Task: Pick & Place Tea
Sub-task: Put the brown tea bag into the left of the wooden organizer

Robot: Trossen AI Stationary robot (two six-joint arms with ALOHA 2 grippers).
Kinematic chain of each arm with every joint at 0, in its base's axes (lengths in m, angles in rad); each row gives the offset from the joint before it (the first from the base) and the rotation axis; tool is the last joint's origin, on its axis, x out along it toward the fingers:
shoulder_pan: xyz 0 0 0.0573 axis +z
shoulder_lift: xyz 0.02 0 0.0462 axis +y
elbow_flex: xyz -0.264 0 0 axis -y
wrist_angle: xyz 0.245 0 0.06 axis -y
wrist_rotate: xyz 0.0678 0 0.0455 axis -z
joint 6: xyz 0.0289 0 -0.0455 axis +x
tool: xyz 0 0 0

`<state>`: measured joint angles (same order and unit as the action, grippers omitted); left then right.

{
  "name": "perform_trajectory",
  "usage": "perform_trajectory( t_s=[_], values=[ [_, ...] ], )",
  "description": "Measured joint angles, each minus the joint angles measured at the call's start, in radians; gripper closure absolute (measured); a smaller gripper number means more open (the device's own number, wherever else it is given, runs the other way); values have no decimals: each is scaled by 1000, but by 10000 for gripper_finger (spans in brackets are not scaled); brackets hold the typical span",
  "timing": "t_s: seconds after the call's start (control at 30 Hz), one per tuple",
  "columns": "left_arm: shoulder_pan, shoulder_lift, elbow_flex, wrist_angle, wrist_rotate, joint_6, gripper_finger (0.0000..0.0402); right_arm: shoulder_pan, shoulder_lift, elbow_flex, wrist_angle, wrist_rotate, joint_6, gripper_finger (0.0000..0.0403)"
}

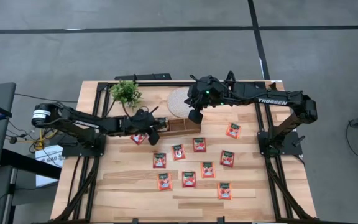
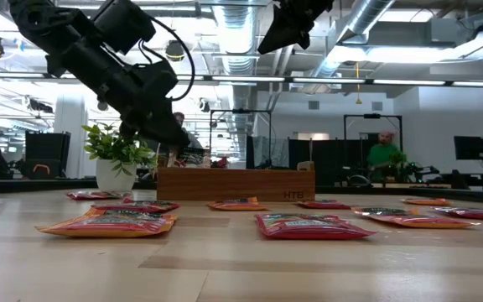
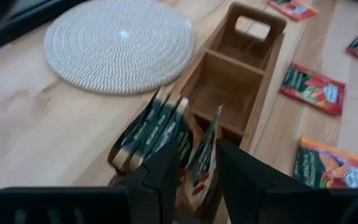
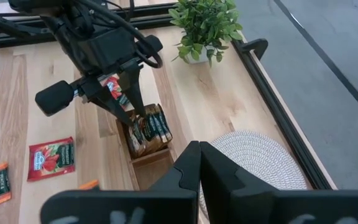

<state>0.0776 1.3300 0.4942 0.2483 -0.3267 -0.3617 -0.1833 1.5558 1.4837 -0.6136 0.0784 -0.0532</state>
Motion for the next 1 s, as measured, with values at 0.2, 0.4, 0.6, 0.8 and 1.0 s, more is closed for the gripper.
perform_trajectory(
  t_s=[0.2, 0.4, 0.6, 0.8, 1.0],
  values=[
    [0, 0, 0, -17, 0, -13, 303, 0, 0, 0, 0, 0, 0, 403],
    [-1, -1, 1, -5, 0, -32, 303, 0, 0, 0, 0, 0, 0, 403],
    [3, -7, 70, -39, -51, 35, 303, 0, 0, 0, 0, 0, -2, 403],
    [7, 55, 78, -98, -34, 11, 303, 0, 0, 0, 0, 0, -10, 403],
    [5, 62, 79, -90, -30, 4, 303, 0, 0, 0, 0, 0, -26, 403]
  ],
)
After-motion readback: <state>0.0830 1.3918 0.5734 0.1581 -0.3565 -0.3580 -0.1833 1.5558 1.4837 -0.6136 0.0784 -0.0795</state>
